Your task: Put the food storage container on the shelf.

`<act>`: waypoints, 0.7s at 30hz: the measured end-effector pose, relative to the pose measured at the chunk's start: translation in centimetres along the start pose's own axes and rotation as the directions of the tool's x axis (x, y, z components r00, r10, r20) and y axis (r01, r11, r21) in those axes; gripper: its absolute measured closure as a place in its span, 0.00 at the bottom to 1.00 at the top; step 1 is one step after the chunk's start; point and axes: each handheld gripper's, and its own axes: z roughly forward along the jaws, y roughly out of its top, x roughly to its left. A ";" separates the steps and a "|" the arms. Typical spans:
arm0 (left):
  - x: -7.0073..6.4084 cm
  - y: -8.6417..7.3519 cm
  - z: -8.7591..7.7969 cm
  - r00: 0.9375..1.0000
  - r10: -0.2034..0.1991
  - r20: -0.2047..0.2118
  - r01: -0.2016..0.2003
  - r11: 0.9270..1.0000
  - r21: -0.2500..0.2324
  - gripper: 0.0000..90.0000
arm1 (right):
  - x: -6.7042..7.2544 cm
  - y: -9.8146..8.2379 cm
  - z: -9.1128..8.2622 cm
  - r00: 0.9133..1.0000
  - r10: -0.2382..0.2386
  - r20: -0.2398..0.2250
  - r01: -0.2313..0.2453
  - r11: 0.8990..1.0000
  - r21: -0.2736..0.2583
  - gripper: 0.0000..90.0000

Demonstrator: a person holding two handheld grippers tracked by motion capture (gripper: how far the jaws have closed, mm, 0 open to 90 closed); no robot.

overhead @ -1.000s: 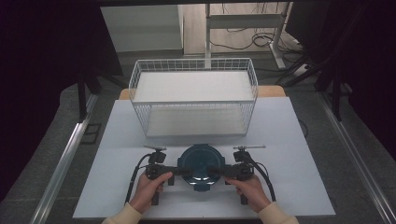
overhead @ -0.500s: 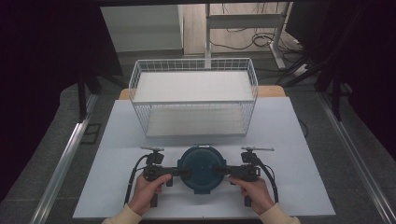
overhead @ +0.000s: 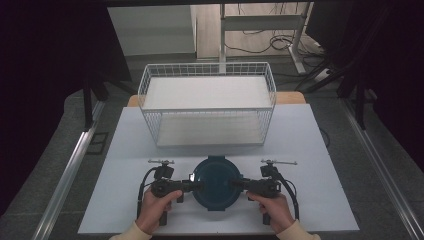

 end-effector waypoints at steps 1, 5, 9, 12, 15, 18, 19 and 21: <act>0.0 0.0 0.0 1.000 -0.001 0.003 0.001 1.000 -0.004 0.46 | 0.0 0.0 0.0 1.000 -0.002 0.000 0.002 1.000 -0.002 0.44; -0.3 0.1 -0.3 1.000 0.010 0.003 -0.010 1.000 -0.010 0.47 | 0.3 0.1 -0.2 1.000 -0.019 -0.002 0.019 1.000 -0.010 0.44; -0.7 0.3 -0.7 1.000 0.029 0.008 -0.029 0.999 -0.021 0.47 | 0.8 0.2 -0.5 0.999 -0.042 -0.004 0.042 0.999 -0.023 0.44; -1.2 0.4 -1.1 0.999 0.046 0.008 -0.046 0.998 -0.032 0.47 | 1.3 0.4 -0.8 0.998 -0.067 -0.005 0.066 0.997 -0.036 0.44; -1.6 0.6 -1.5 0.998 0.060 0.012 -0.060 0.997 -0.045 0.48 | 2.0 0.6 -1.2 0.995 -0.104 0.001 0.104 0.993 -0.053 0.44; -1.9 0.7 -1.8 0.997 0.074 0.014 -0.073 0.996 -0.053 0.48 | 2.5 0.8 -1.6 0.992 -0.129 0.006 0.129 0.990 -0.064 0.44; -2.1 0.7 -1.8 0.997 0.080 0.013 -0.079 0.995 -0.055 0.48 | 2.6 0.9 -1.7 0.991 -0.135 0.008 0.135 0.989 -0.068 0.44; -2.3 0.8 -2.0 0.996 0.087 0.010 -0.086 0.994 -0.060 0.48 | 2.8 0.9 -1.8 0.989 -0.145 0.006 0.145 0.987 -0.071 0.44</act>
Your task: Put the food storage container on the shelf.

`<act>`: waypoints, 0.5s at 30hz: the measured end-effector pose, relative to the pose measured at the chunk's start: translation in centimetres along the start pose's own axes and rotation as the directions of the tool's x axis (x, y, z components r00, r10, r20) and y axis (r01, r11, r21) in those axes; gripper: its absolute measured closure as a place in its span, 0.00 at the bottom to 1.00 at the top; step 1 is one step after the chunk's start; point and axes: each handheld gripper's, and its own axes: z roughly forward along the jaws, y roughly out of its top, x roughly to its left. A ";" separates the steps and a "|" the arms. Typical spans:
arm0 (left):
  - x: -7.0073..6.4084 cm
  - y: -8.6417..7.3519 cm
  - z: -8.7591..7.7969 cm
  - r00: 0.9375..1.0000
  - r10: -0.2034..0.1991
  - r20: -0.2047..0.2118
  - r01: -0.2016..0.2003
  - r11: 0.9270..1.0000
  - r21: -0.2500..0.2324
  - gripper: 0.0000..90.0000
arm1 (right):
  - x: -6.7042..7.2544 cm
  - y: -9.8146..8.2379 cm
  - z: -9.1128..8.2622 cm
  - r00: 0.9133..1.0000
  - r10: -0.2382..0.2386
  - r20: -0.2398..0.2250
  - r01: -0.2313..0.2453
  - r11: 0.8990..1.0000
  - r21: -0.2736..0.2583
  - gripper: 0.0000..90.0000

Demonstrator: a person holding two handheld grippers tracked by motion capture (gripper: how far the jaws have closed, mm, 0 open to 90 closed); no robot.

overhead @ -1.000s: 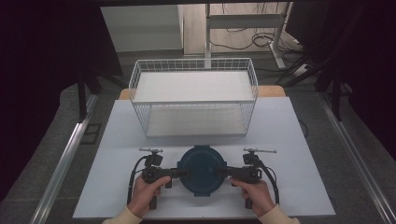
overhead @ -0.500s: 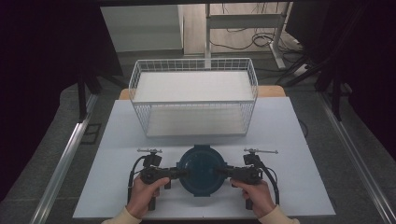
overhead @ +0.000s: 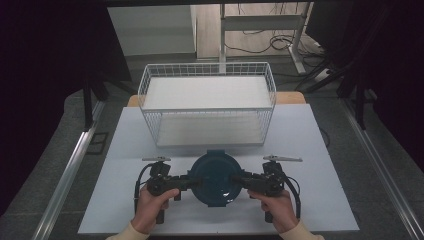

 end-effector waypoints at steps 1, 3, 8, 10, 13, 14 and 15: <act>-0.1 0.1 -0.1 1.000 0.005 -0.001 -0.005 1.000 0.000 0.48 | 0.1 0.0 0.0 1.000 0.000 -0.001 0.000 1.000 0.000 0.44; -0.2 0.1 -0.2 1.000 0.013 -0.003 -0.013 1.000 -0.003 0.48 | 0.2 0.1 -0.1 1.000 -0.010 -0.002 0.010 1.000 -0.004 0.44; -0.5 0.4 -0.5 1.000 0.027 -0.001 -0.027 1.000 -0.010 0.48 | 0.7 0.4 -0.4 1.000 -0.027 -0.002 0.027 1.000 -0.014 0.44; -0.7 0.5 -0.6 0.999 0.032 0.000 -0.032 0.999 -0.013 0.48 | 0.8 0.5 -0.5 0.999 -0.038 -0.001 0.038 0.999 -0.017 0.44; -0.8 0.7 -0.8 0.999 0.044 -0.002 -0.044 0.999 -0.020 0.48 | 1.0 0.7 -0.6 0.999 -0.049 0.000 0.049 0.998 -0.024 0.44; -0.9 0.8 -0.9 0.999 0.045 -0.002 -0.045 0.999 -0.021 0.48 | 1.1 0.8 -0.6 0.999 -0.052 0.000 0.052 0.998 -0.026 0.44; -1.0 0.8 -0.9 0.999 0.048 -0.002 -0.048 0.999 -0.021 0.48 | 1.2 0.9 -0.7 0.998 -0.056 0.000 0.056 0.998 -0.028 0.44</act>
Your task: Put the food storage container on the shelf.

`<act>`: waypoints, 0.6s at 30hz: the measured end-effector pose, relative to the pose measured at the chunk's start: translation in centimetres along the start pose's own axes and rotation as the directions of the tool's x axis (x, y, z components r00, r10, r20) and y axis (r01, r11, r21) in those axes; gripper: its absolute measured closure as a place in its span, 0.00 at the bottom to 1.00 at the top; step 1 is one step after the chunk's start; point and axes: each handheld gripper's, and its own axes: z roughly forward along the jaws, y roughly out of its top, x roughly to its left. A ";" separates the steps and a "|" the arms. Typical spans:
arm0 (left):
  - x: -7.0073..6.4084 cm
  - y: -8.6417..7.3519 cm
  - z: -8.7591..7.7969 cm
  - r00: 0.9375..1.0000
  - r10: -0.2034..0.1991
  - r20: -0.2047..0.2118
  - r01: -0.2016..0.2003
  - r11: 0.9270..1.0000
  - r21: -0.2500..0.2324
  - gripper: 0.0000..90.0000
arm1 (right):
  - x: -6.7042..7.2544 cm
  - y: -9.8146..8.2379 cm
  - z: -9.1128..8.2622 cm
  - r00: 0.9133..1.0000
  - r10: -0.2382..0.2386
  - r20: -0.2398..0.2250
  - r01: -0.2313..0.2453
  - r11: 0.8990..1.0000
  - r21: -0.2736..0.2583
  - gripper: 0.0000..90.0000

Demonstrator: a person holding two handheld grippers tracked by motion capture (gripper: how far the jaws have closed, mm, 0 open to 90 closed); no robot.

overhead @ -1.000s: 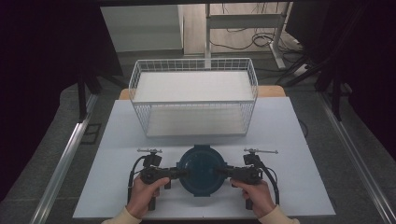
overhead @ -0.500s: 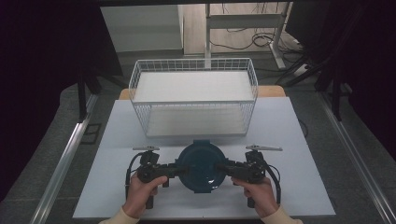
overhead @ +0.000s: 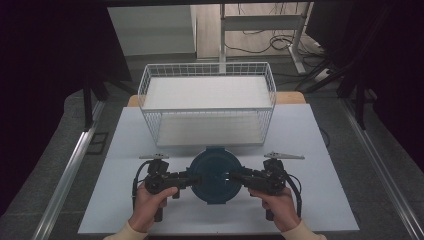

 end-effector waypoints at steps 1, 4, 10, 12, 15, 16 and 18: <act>-0.1 0.1 -0.1 1.000 0.004 -0.001 -0.004 1.000 -0.002 0.48 | 0.1 0.1 0.0 1.000 0.000 -0.001 0.000 1.000 -0.002 0.44; -0.2 0.4 -0.2 1.000 0.008 0.003 -0.008 1.000 -0.007 0.48 | 0.3 0.5 -0.2 1.000 -0.016 0.002 0.016 1.000 -0.005 0.44; -0.3 1.3 -0.4 1.000 0.020 0.001 -0.020 1.000 -0.012 0.47 | 0.5 1.2 -0.2 1.000 -0.030 0.006 0.031 0.999 -0.014 0.44; -0.2 1.6 -0.4 1.000 0.018 0.001 -0.018 1.000 -0.014 0.47 | 0.5 1.6 -0.2 1.000 -0.023 0.005 0.024 1.000 -0.014 0.44; -0.1 2.1 -0.6 1.000 0.020 0.001 -0.020 1.000 -0.020 0.47 | 0.6 2.2 -0.1 1.000 -0.028 0.005 0.028 1.000 -0.014 0.44; -0.1 2.2 -0.7 1.000 0.022 0.001 -0.022 1.000 -0.022 0.47 | 0.6 2.4 0.0 0.999 -0.032 0.004 0.032 0.999 -0.013 0.44; -0.1 2.4 -0.9 1.000 0.025 0.000 -0.025 0.999 -0.028 0.47 | 0.8 2.8 0.1 0.999 -0.040 0.004 0.040 0.999 -0.012 0.44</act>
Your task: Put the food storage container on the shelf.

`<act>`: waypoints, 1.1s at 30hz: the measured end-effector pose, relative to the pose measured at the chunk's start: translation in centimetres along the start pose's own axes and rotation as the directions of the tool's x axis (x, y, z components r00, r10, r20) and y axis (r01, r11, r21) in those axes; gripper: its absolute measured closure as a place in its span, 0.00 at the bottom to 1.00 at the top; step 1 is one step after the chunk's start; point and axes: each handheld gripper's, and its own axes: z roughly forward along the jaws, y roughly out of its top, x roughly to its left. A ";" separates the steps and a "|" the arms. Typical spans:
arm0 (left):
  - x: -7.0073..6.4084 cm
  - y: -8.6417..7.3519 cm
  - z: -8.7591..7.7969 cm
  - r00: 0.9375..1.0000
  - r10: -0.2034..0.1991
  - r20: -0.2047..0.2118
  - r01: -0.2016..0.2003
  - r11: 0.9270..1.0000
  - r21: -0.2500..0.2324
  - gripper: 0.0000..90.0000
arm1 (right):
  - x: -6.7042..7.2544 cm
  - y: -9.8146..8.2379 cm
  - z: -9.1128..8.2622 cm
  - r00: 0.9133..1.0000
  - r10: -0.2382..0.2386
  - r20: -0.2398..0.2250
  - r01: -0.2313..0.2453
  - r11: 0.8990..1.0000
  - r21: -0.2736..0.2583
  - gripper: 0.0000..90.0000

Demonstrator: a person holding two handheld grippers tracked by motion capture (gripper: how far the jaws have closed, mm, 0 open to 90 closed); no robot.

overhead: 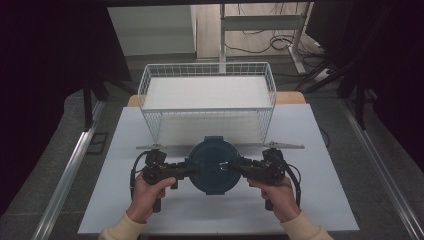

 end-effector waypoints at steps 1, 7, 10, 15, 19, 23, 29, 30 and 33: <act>0.0 0.1 -0.1 1.000 0.001 0.000 -0.001 1.000 -0.004 0.47 | 0.1 0.1 0.0 1.000 -0.005 0.001 0.005 1.000 -0.001 0.44; -0.3 1.0 -0.8 1.000 0.014 0.000 -0.014 1.000 -0.015 0.47 | 0.8 1.2 0.0 1.000 -0.024 0.001 0.024 1.000 -0.007 0.45; -0.4 1.4 -1.1 1.000 0.021 0.000 -0.021 1.000 -0.017 0.47 | 1.1 1.5 -0.1 1.000 -0.030 0.001 0.030 0.999 -0.014 0.45; -0.8 2.2 -1.4 1.000 0.025 0.002 -0.025 0.999 -0.030 0.47 | 1.5 2.3 -0.2 0.999 -0.034 0.002 0.034 0.999 -0.026 0.45; -1.1 2.8 -1.6 0.999 0.038 0.000 -0.038 0.999 -0.035 0.47 | 1.7 2.9 -0.5 0.999 -0.046 0.002 0.046 0.998 -0.034 0.45; -1.5 3.5 -1.8 0.999 0.051 -0.001 -0.051 0.998 -0.037 0.47 | 2.0 3.4 -0.8 0.999 -0.054 0.000 0.054 0.998 -0.040 0.45; -2.2 4.5 -2.2 0.998 0.070 -0.004 -0.070 0.996 -0.048 0.47 | 2.3 4.3 -1.3 0.998 -0.068 -0.005 0.068 0.996 -0.055 0.45; -2.4 4.7 -2.3 0.997 0.078 -0.005 -0.078 0.996 -0.051 0.47 | 2.4 4.5 -1.4 0.997 -0.073 -0.005 0.072 0.996 -0.059 0.45; -2.8 5.4 -2.6 0.996 0.092 -0.006 -0.092 0.994 -0.057 0.47 | 2.7 5.1 -1.8 0.996 -0.085 -0.007 0.084 0.994 -0.071 0.45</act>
